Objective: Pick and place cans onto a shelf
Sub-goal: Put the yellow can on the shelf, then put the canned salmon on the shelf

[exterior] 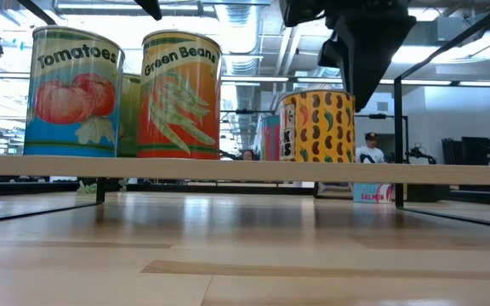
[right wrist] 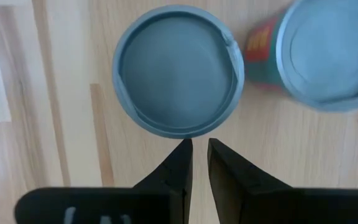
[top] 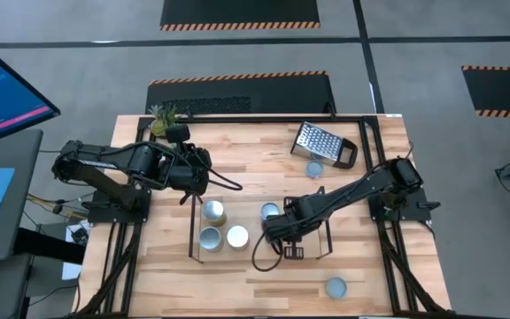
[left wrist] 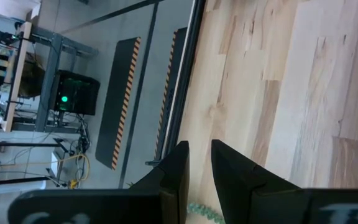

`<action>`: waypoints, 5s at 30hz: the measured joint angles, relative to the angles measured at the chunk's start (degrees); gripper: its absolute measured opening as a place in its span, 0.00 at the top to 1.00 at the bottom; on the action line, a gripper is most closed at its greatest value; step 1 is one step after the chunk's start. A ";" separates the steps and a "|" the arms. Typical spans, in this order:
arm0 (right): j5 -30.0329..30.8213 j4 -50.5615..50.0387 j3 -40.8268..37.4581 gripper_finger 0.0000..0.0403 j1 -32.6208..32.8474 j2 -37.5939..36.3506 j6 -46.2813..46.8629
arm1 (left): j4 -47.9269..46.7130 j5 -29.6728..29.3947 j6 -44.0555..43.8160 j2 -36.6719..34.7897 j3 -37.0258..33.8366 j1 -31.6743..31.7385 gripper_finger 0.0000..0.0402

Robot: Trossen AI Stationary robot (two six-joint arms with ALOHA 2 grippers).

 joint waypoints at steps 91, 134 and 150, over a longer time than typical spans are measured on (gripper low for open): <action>-3.74 -8.47 -10.27 0.82 -46.25 -1.86 0.80 | 0.28 1.65 -1.64 0.92 0.00 0.12 0.86; 2.79 0.50 -16.72 0.82 -39.21 -1.86 -1.16 | 0.22 3.09 -2.27 0.92 0.00 0.12 0.86; 3.69 -0.62 -16.70 0.54 -38.93 -1.86 2.45 | 0.21 3.05 -2.12 0.92 0.00 0.12 0.86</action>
